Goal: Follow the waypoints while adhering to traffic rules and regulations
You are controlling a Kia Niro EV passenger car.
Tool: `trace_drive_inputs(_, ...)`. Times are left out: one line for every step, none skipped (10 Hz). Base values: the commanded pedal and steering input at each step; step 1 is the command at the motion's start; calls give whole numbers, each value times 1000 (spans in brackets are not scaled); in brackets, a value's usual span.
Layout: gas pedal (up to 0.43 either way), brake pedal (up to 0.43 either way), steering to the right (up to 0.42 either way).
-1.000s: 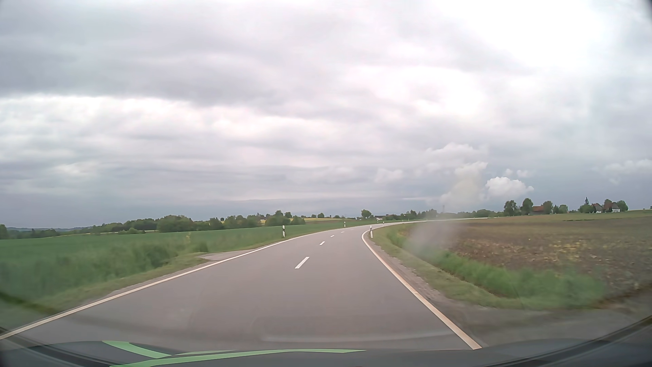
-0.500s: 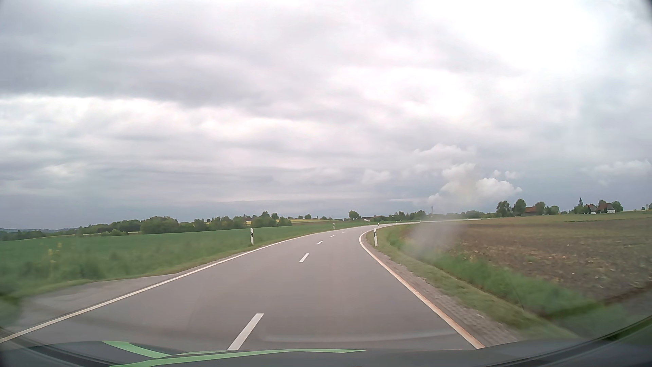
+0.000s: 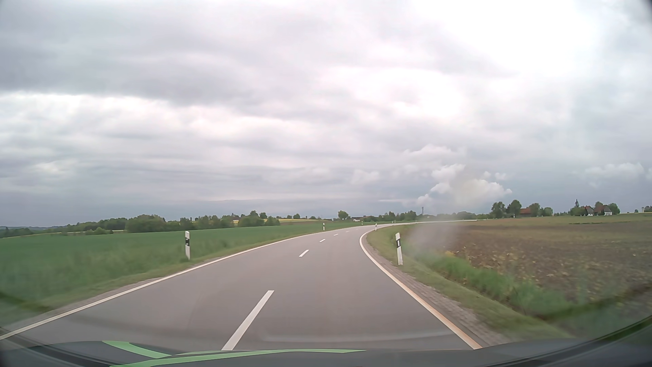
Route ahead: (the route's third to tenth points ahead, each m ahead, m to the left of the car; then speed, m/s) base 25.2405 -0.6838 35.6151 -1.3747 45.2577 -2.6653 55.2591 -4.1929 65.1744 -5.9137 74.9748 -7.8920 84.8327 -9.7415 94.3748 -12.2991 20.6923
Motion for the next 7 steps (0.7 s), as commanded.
trace_drive_inputs(390,0,15)
trace_drive_inputs(378,0,15)
trace_drive_inputs(378,0,16)
trace_drive_inputs(378,0,15)
trace_drive_inputs(378,0,16)
trace_drive_inputs(378,0,16)
trace_drive_inputs(370,0,16)
